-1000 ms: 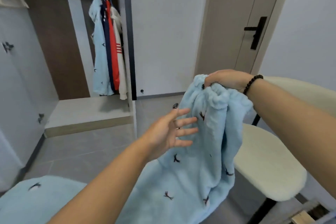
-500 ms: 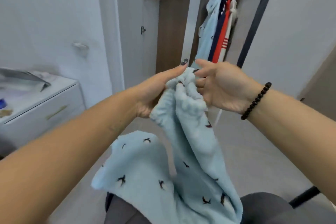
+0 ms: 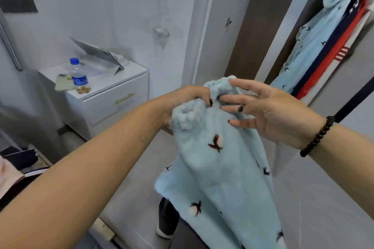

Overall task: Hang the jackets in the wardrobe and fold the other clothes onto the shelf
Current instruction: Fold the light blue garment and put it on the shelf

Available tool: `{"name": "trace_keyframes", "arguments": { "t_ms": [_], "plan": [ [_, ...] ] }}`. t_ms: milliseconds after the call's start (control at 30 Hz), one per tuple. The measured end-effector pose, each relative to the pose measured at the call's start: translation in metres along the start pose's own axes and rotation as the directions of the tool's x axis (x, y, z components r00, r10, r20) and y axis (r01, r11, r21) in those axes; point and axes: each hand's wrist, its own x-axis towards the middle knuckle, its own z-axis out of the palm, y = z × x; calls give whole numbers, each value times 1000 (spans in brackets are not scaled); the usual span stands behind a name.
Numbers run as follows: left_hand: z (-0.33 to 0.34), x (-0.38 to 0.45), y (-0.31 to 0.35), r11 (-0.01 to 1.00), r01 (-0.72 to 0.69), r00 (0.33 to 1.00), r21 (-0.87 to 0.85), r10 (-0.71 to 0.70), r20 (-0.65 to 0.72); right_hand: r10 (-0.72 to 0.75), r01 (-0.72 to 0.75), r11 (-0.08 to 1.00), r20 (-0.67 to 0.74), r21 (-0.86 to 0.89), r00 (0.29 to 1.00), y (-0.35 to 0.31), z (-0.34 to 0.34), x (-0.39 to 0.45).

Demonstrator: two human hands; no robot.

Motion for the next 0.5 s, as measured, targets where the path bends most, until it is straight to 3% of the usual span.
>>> {"name": "trace_keyframes", "arguments": {
  "t_ms": [67,133,167,267,367,433,500],
  "plan": [
    [-42,-6,-6,1000,-4,978,28,10,-207,4,-4,1000,-10,4,1000,6,9,17],
    [-88,-12,-34,994,-39,861,103,86,-501,52,-54,996,-26,-72,998,25,19,33],
    [-106,-14,-55,993,-40,824,110,95,-558,77,-82,986,-38,-148,996,38,23,40],
    [-134,-12,-125,992,126,833,7,-103,-543,104,-111,890,-40,-443,994,85,28,55],
    [-137,5,-174,954,277,848,-114,-298,-438,53,-75,662,-54,-745,997,130,20,59],
    [-135,25,-195,946,266,860,-186,-320,-398,-52,4,524,-27,-852,998,150,16,54],
    [-130,44,-211,942,190,877,-278,-290,-384,-125,90,456,37,-886,991,162,15,50]
  ]
}}
